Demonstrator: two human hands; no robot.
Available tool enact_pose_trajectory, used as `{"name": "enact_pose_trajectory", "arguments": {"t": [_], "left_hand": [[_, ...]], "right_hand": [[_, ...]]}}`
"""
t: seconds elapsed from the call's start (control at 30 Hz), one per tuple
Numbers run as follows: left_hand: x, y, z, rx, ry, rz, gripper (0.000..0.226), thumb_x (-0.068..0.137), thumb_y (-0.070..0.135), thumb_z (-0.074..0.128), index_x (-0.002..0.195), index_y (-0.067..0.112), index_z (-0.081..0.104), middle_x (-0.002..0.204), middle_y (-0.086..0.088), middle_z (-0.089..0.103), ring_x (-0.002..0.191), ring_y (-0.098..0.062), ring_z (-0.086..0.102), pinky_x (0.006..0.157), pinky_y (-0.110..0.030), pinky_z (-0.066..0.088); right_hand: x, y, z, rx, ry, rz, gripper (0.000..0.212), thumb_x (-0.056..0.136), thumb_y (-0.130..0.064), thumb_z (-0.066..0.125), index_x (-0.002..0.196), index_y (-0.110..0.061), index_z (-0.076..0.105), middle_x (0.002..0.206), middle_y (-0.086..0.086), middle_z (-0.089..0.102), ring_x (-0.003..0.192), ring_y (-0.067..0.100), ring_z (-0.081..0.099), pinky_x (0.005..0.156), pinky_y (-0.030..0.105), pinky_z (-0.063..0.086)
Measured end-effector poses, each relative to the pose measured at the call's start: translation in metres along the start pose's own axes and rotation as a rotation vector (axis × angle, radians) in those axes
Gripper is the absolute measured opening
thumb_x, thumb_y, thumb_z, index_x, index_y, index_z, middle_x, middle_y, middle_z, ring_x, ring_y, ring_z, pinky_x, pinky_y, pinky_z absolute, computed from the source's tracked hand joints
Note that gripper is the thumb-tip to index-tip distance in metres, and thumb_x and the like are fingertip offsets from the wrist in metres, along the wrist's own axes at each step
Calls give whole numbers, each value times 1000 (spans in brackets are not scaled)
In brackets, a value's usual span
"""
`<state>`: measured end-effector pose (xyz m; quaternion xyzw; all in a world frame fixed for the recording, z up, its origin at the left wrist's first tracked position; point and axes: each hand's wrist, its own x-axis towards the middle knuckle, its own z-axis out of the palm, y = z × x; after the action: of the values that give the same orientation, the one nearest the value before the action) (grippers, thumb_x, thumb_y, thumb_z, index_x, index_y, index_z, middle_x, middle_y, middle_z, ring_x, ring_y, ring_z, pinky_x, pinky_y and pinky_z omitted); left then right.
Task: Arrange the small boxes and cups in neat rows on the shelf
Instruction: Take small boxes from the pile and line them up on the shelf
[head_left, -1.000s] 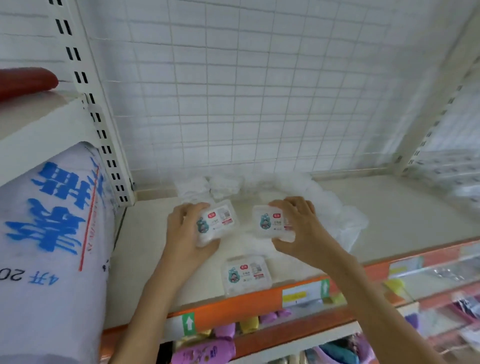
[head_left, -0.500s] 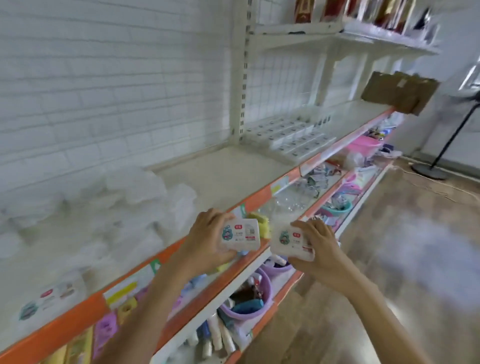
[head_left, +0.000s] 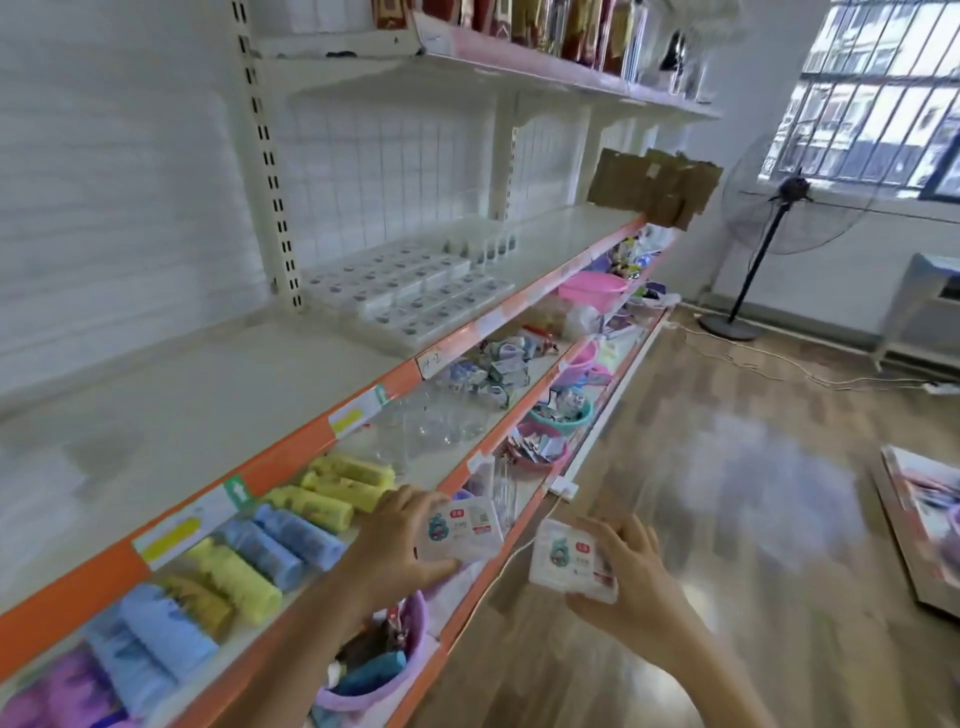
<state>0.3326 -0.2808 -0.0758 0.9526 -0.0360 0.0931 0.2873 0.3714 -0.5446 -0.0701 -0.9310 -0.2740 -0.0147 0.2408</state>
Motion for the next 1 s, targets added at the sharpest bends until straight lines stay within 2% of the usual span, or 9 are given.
{"name": "enact_pose_trajectory", "arguments": {"t": [0.13,0.27,0.4,0.5,0.57,0.67,0.77,0.9,1.0], "left_hand": [[49,-5,13,-41,-26,-28,83,55,66,56,126,24,45,108,13,40,106,-6,40,92,-17,38],[108,-15,27,-97,-49,-46,81,59,62,62,128,22,45,103,24,35,107,-2,38,93,-14,33],[182,-26,35,-77,-12,-23,71,72,51,70,131,23,42,111,15,39,109,-1,35,92,-12,29],[241,-28,18,-82,43,-33,82,65,68,62,131,24,41,114,15,35,112,-2,33,91,-9,30],[277,-30,2,-89,96,-48,99,53,84,53,132,26,41,116,16,35,113,-2,34,87,-7,27],[322,-37,-18,-89,183,-89,108,45,90,46,133,27,39,120,16,35,116,-3,33,97,-19,31],[361,-51,-32,-21,297,-137,95,54,77,51,132,25,41,123,11,41,119,-9,36,101,-28,35],[406,-68,-43,120,342,-233,94,59,77,44,135,21,39,134,4,41,126,-13,32,101,-22,25],[430,-79,-42,160,308,-340,77,77,58,60,139,21,33,138,3,37,128,-13,30,103,-23,25]], "right_hand": [[38,27,-1,20,-55,5,84,52,-71,43,129,-40,31,106,-20,24,106,2,21,82,3,28],[93,59,3,40,-73,-22,66,74,-44,66,130,-39,31,106,-30,20,108,2,21,87,6,29],[167,95,-7,37,-70,-22,66,70,-44,65,129,-41,35,112,-18,27,110,4,21,87,8,31],[232,114,-31,26,-38,-48,67,75,-37,68,132,-39,34,114,-16,27,113,4,20,98,20,37],[275,120,-45,32,-5,-75,68,77,-35,70,134,-36,34,115,-16,25,112,3,19,98,20,36],[337,125,-60,98,25,-129,69,75,-33,73,134,-34,36,117,-12,30,111,7,26,97,21,35],[401,132,-69,88,27,-213,73,76,-33,73,138,-28,36,128,-3,34,119,15,30,96,19,28],[486,138,-77,106,54,-386,70,75,-31,74,136,-26,41,128,2,40,110,9,32,92,15,25],[552,144,-73,142,-44,-493,70,78,-32,72,138,-26,38,132,0,37,115,7,30,92,11,22]]}}
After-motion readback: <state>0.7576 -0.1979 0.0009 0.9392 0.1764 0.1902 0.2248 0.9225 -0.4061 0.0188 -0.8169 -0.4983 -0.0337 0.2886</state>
